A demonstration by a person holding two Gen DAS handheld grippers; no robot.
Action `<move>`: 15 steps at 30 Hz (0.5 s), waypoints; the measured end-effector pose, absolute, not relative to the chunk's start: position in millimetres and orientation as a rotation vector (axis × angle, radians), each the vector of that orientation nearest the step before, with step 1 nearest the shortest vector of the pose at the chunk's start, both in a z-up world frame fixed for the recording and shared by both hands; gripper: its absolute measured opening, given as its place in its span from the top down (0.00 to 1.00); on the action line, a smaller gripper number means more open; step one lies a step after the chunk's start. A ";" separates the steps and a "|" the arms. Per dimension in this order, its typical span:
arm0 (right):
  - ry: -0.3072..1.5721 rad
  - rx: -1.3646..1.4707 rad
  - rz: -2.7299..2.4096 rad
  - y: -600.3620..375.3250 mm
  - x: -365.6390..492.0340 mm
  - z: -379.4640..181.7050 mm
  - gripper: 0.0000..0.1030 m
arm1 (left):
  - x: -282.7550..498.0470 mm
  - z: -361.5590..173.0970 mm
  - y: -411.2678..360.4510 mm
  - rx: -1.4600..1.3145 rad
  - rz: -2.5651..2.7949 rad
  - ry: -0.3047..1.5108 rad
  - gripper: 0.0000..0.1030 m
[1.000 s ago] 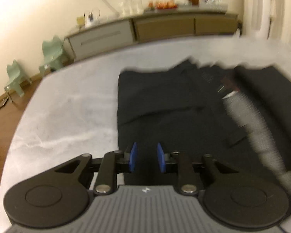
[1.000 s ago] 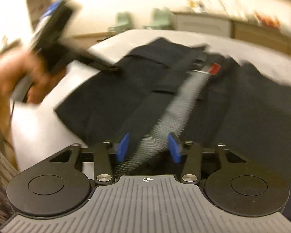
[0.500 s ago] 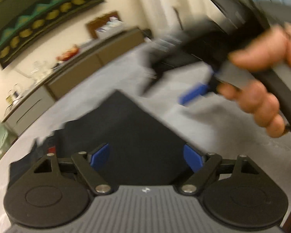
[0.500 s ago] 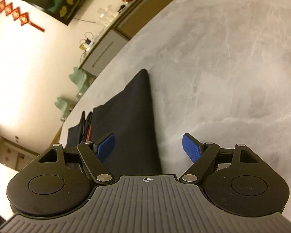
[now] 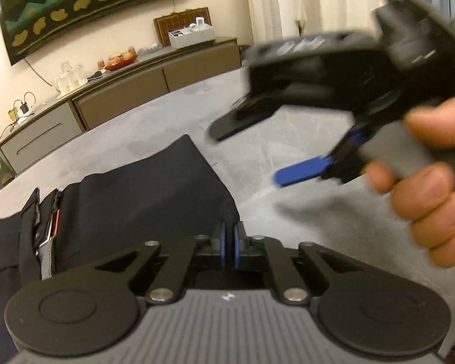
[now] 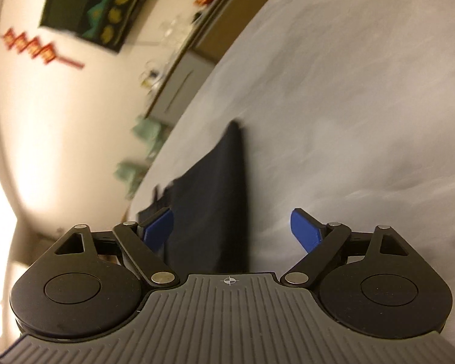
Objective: Fold clothes
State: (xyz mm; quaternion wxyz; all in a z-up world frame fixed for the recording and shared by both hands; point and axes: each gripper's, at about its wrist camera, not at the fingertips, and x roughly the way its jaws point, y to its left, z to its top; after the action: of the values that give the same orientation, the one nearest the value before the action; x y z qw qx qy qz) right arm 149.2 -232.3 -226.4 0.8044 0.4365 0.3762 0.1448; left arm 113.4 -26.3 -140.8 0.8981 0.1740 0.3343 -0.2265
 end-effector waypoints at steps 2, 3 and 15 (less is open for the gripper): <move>0.833 0.880 0.359 -212.7 162.2 -230.2 0.16 | 110.8 -140.7 -22.9 0.362 -0.470 0.683 0.95; 0.851 0.858 0.390 -202.3 168.8 -234.0 0.27 | 111.3 -140.7 -22.1 0.366 -0.468 0.684 0.95; 0.828 0.704 0.390 -141.2 208.9 -208.0 0.79 | 92.1 -89.8 60.3 0.182 -0.429 0.618 0.96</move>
State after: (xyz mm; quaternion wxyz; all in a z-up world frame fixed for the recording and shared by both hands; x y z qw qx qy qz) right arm 208.9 -141.2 -208.0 0.8377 0.3329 0.3916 0.1845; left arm 92.1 60.3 -89.8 0.9261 0.0885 0.3014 -0.2090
